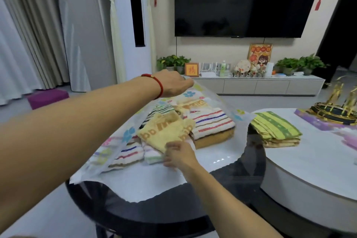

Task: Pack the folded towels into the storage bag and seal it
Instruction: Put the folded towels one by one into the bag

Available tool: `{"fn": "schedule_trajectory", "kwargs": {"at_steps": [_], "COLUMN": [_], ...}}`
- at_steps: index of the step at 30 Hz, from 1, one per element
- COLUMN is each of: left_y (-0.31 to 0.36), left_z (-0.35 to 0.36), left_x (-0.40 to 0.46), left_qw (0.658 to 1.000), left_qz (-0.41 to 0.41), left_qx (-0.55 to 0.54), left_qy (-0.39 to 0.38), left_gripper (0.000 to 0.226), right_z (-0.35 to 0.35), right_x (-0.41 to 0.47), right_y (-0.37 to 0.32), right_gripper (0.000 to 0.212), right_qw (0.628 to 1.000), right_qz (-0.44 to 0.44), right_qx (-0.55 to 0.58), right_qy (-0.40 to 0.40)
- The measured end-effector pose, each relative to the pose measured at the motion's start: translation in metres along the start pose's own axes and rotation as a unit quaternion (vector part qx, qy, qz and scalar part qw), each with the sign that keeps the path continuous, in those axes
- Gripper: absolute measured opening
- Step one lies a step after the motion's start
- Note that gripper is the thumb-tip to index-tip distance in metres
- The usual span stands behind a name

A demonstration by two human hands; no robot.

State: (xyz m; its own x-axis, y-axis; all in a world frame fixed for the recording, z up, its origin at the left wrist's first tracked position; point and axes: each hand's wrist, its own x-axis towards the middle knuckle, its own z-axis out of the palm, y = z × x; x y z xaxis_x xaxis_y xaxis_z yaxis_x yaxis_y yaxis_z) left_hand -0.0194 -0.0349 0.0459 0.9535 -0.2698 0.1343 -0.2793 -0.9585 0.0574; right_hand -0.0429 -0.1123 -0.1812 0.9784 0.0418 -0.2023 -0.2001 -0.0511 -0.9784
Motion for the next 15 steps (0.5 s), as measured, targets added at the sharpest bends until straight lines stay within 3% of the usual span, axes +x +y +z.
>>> {"fn": "schedule_trajectory", "kwargs": {"at_steps": [5,11,15], "left_y": [-0.003,0.015,0.037], "left_z": [0.028,0.063,0.082], "left_x": [0.002,0.004,0.012], "left_qw": [0.999,0.994,0.990], "left_qz": [0.042,0.091,0.120], "left_qx": [0.002,0.055,0.072], "left_qy": [0.007,0.021,0.018], "left_gripper": [0.059,0.065,0.065], "right_z": [-0.035,-0.138,-0.210], "right_x": [-0.007,-0.019,-0.023], "right_y": [0.007,-0.011,-0.016], "right_gripper": [0.023,0.017,0.015], "right_qw": [0.993,0.965,0.946], "right_qz": [-0.065,-0.107,-0.129], "right_qx": [-0.102,-0.236,-0.230], "right_qy": [0.014,0.049,0.189]}}
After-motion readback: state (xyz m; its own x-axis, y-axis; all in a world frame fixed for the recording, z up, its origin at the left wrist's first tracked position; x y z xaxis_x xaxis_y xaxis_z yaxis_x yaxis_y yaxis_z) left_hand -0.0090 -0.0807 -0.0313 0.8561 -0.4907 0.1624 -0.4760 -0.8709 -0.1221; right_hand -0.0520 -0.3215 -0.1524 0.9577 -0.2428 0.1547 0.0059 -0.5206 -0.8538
